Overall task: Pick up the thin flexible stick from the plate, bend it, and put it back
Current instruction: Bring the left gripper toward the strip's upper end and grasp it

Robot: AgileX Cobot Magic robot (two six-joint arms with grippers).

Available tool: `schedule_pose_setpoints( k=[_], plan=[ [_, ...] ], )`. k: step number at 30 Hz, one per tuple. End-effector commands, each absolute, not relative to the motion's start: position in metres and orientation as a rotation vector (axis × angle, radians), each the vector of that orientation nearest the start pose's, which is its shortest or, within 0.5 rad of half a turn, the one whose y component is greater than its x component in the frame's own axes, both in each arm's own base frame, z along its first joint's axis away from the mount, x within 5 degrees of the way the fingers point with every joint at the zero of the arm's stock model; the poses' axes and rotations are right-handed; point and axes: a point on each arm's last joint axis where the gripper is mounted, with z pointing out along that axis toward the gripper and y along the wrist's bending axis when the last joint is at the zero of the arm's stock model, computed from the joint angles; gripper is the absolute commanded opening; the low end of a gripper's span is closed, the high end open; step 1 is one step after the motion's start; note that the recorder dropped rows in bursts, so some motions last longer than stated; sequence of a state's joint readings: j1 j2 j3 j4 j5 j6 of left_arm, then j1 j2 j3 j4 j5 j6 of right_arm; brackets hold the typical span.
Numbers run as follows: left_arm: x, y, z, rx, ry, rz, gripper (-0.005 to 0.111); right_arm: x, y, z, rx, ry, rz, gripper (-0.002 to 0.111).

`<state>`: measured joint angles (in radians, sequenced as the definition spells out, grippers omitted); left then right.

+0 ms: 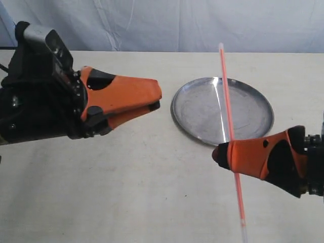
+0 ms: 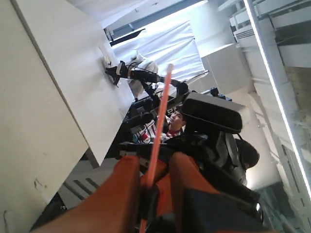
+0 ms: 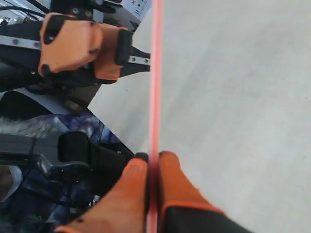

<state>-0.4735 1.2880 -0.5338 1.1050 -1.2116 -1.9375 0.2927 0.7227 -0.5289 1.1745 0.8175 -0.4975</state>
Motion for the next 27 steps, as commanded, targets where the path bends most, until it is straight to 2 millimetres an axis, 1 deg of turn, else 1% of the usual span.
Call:
schedule_pose_setpoints(
  k=[1,4,7,9,11,13,14,16,17,19,23,26,27],
  plan=[
    [0.159,-0.185,0.291,0.430,1.767,-1.988,0.024,0.115,0.097,0.289,-0.239,2.225,1.208,-0.001],
    [0.162,-0.193,0.297,0.523,1.787,-1.881,0.024,0.121,0.099,0.285,-0.275,2.241,1.183,-0.001],
    [0.170,-0.194,0.296,0.477,1.827,-1.788,0.024,0.123,0.098,0.285,-0.303,2.214,1.143,-0.001],
    [0.172,-0.194,0.294,0.482,1.838,-1.735,0.028,0.124,0.097,0.285,-0.302,2.198,1.122,-0.001],
    [0.176,-0.193,0.292,0.429,1.859,-1.700,0.041,0.125,0.097,0.286,-0.333,2.175,1.108,-0.001],
    [0.183,-0.194,0.290,0.350,1.865,-1.715,0.059,0.126,0.099,0.284,-0.377,2.184,1.115,-0.001],
    [0.183,-0.196,0.289,0.353,1.869,-1.725,0.062,0.126,0.100,0.282,-0.380,2.198,1.124,-0.001],
    [0.179,-0.207,0.280,0.371,1.906,-1.757,0.062,0.129,0.103,0.280,-0.406,2.202,1.162,-0.001],
    [0.175,-0.216,0.272,0.387,1.943,-1.779,0.062,0.132,0.106,0.280,-0.406,2.178,1.191,-0.001],
    [0.172,-0.227,0.262,0.404,1.989,-1.806,0.062,0.135,0.108,0.280,-0.376,2.175,1.237,-0.001],
    [0.175,-0.232,0.261,0.392,1.992,-1.814,0.060,0.137,0.108,0.273,-0.418,2.220,1.211,-0.001],
    [0.180,-0.234,0.269,0.390,1.942,-1.800,0.047,0.136,0.109,0.273,-0.437,2.218,1.217,-0.001],
    [0.181,-0.235,0.273,0.411,1.918,-1.791,0.041,0.136,0.109,0.273,-0.447,2.214,1.212,-0.001]
  ],
)
